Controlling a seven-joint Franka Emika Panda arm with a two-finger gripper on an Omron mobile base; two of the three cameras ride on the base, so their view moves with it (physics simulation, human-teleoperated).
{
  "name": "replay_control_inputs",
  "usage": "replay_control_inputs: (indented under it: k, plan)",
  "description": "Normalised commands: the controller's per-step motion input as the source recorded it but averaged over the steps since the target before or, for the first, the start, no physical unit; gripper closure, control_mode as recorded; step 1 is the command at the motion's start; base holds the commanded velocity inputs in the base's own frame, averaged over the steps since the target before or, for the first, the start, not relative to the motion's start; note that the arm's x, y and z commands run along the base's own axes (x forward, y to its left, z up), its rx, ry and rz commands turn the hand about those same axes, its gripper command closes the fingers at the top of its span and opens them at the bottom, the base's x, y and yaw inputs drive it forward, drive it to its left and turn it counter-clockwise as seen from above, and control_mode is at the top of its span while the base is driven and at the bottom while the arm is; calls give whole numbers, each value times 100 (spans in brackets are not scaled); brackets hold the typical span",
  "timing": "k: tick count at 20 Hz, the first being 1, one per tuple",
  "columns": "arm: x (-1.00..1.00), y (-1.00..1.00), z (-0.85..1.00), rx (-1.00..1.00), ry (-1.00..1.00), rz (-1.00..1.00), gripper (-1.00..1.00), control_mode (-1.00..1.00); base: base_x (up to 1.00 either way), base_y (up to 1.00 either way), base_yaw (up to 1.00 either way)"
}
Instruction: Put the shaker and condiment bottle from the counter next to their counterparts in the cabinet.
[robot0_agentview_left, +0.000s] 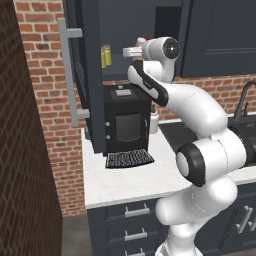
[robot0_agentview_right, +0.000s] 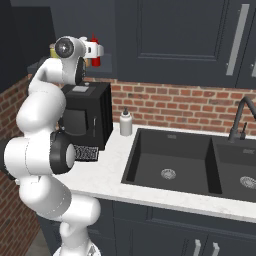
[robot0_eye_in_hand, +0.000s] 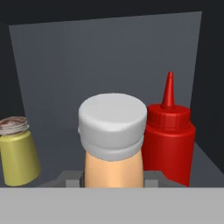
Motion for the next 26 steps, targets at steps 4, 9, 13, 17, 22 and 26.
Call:
replay_control_inputs:
  k: [4,9,13,17,22,26]
  plan:
    - [0,0,-4,0,0,0,-100,-100,0,0,0]
    - [0,0,0,0,0,0,-100,-100,0,0,0]
    - [0,0,0,0,0,0,-100,-100,0,0,0]
    - [-12,-2,0,1,0,0,-100,-100,0,0,0]
    - [-31,-10,0,2,0,-1,-100,-100,0,0,0]
    - [-43,-13,0,2,0,-2,-100,-100,0,0,0]
